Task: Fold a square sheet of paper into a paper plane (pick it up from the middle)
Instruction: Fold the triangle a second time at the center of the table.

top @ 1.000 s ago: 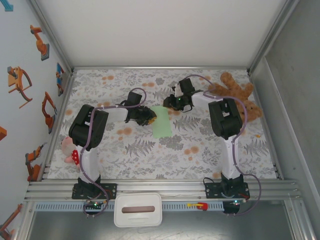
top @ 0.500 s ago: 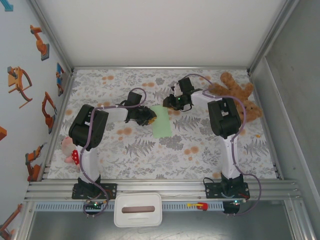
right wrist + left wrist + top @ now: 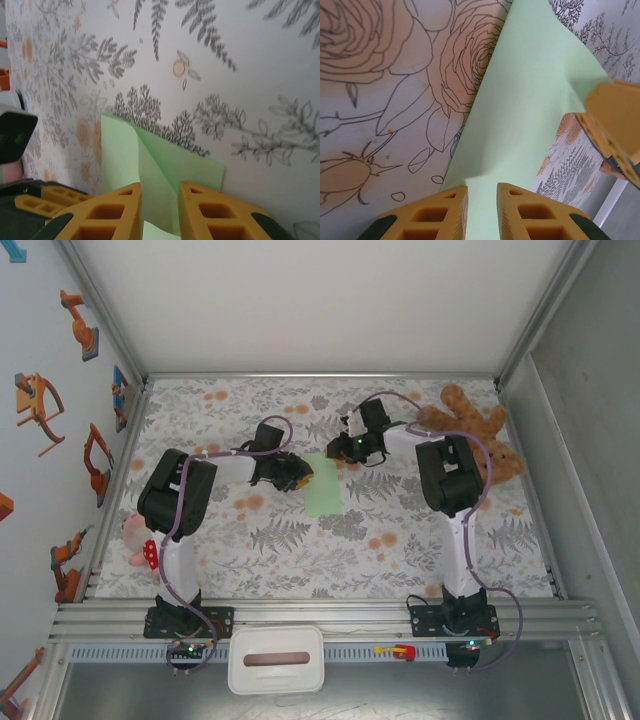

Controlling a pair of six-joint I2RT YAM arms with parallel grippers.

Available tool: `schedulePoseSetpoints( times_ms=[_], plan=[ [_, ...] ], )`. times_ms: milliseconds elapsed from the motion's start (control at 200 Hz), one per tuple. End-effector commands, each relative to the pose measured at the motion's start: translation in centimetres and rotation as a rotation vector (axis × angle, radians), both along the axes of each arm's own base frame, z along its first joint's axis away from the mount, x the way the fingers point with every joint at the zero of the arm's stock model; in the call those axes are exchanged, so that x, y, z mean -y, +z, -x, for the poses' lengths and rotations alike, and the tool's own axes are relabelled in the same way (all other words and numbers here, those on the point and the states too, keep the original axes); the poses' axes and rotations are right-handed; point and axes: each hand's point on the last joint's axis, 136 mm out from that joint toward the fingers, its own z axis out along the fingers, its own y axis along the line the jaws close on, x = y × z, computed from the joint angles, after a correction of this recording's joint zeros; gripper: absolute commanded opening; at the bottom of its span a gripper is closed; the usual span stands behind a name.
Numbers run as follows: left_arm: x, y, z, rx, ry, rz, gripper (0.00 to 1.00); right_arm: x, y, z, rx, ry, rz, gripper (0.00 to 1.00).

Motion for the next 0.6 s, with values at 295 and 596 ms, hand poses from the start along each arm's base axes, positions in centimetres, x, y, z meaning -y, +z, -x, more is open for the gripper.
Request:
schedulePoseSetpoints(
  times_ms=[295,596],
  plan=[
    [-2.6,-4.6,3.0,-0.149,0.017,-0.127,0.24,0.9,1.4,2.2,0.016,0.055,0.020,0.30],
    [-2.7,-4.7,3.0,-0.149,0.018,-0.133,0.24,0.6,3.2,3.7,-0.028,0.041,-0.063,0.35]
  ],
)
